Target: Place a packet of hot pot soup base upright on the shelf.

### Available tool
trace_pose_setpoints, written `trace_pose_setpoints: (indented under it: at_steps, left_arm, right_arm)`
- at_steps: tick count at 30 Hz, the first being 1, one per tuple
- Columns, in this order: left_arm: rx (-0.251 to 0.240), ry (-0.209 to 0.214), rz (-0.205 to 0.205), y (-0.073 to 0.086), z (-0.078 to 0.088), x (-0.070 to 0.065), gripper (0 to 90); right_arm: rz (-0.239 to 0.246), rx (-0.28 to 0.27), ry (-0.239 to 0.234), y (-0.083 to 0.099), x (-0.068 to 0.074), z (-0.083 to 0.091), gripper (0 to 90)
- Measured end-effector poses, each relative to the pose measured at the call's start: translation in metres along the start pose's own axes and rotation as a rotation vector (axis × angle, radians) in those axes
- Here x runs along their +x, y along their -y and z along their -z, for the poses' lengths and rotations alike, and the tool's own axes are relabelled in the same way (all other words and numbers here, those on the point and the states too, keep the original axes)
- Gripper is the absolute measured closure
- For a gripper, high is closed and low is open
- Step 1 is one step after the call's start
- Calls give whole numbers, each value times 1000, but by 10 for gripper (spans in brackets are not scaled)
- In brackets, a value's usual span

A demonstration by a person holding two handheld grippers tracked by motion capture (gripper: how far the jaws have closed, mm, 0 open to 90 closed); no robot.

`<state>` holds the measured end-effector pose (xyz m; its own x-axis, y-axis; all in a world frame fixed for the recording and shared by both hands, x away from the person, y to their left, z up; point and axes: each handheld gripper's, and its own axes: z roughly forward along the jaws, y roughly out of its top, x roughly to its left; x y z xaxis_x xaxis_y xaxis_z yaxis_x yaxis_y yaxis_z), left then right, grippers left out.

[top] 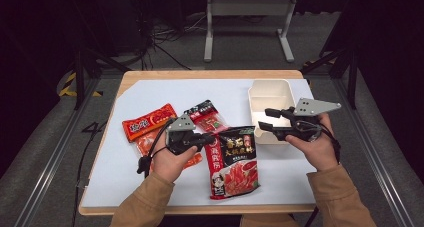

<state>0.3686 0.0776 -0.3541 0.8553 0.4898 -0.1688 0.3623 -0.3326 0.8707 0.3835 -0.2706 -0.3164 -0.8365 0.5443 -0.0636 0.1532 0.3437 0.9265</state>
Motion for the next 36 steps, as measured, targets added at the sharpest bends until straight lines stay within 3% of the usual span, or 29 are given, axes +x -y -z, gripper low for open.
trace_pose_setpoints:
  at_steps: [9, 14, 30, 36]
  left_arm:
    - [-58, -53, -42, -8, 20, -5, 861]
    - [-87, -95, -77, -12, 30, -9, 861]
    - [-157, -122, -75, -14, 42, -12, 859]
    - [-173, -109, -106, -15, 43, -14, 859]
  right_arm:
    - [5, -25, -5, -4, 4, 4, 494]
    - [1, -28, -34, -6, 6, 3, 489]
    - [-5, -3, -117, -6, 19, -12, 467]
    - [-11, 0, -142, -7, 24, -19, 462]
